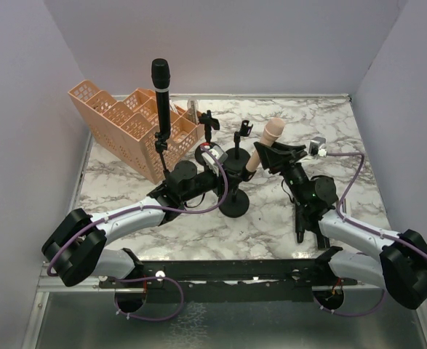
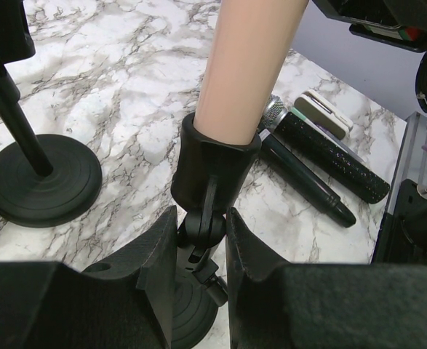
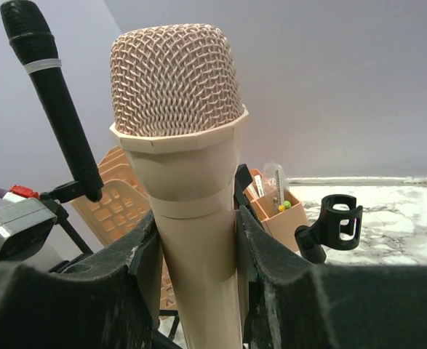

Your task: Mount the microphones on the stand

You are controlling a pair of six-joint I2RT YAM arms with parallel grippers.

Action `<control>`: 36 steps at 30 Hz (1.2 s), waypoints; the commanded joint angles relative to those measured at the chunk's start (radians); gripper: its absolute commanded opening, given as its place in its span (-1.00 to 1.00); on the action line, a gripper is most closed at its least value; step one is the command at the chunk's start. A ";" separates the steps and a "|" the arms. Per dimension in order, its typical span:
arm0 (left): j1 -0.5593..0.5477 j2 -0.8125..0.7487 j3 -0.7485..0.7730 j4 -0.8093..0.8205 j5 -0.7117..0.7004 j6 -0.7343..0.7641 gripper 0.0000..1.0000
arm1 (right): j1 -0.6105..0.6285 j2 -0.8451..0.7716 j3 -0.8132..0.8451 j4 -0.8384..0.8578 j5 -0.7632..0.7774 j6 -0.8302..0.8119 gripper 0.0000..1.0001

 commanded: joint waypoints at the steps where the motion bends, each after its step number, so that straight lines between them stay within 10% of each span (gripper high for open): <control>1: -0.006 0.028 -0.018 -0.036 -0.052 -0.025 -1.00 | 0.109 0.090 -0.084 -0.256 -0.149 0.142 -0.98; 36: -0.006 0.040 -0.011 -0.036 -0.064 -0.030 -1.00 | 0.302 0.263 -0.090 -0.210 0.064 0.299 -0.98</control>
